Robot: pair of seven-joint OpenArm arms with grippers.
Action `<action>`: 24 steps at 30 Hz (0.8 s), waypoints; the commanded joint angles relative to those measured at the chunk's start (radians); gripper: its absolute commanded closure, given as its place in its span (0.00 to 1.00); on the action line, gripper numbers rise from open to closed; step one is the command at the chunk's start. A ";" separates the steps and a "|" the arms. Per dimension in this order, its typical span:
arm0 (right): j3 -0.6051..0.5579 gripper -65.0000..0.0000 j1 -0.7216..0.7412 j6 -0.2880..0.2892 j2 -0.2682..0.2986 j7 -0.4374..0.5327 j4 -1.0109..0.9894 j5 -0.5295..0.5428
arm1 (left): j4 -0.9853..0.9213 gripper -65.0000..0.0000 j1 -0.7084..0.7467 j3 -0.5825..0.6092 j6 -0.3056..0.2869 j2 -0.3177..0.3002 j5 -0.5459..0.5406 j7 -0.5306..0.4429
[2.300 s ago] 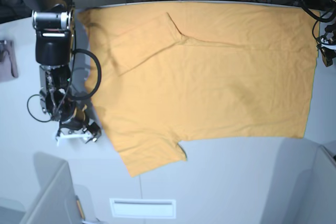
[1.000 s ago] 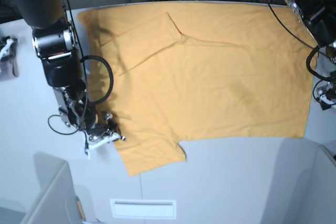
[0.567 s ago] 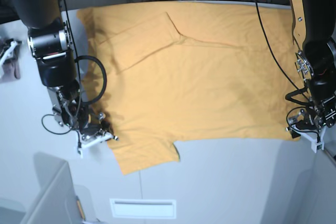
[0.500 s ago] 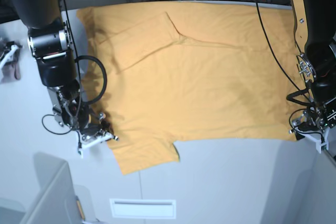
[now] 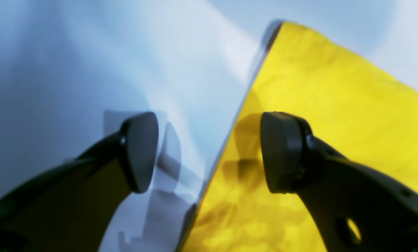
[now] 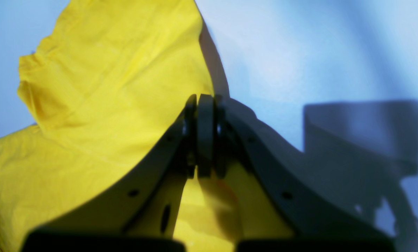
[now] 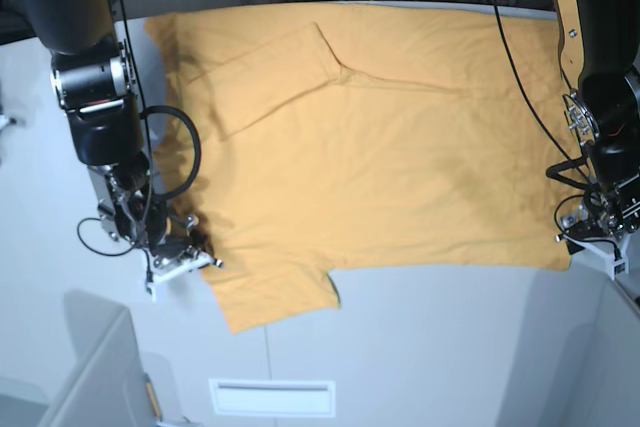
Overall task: Fold the T-shirt properly
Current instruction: 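Move both grippers to the hem corners and grasp them, then lift the hem and fold it over toward the collar with both grippers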
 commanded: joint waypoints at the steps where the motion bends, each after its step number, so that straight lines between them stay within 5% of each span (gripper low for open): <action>1: 0.002 1.00 0.031 -0.003 0.012 0.006 0.012 -0.002 | 0.016 0.32 -0.016 0.000 -0.003 -0.016 -0.005 -0.017; 13: 0.002 1.00 0.030 -0.003 0.012 0.007 0.012 -0.002 | 0.020 0.36 0.025 0.000 -0.046 0.033 -0.007 -0.017; 15: 0.002 1.00 0.030 -0.003 0.012 0.009 0.012 -0.002 | 0.022 0.49 0.025 0.000 -0.046 0.033 -0.015 -0.017; 19: 0.005 1.00 0.022 -0.003 0.012 0.013 0.012 -0.002 | 0.023 1.00 0.024 0.000 -0.048 0.033 -0.016 -0.017; 24: 0.003 1.00 0.016 -0.002 0.012 0.055 0.015 -0.002 | 0.025 1.00 0.014 0.000 -0.048 0.033 -0.016 -0.017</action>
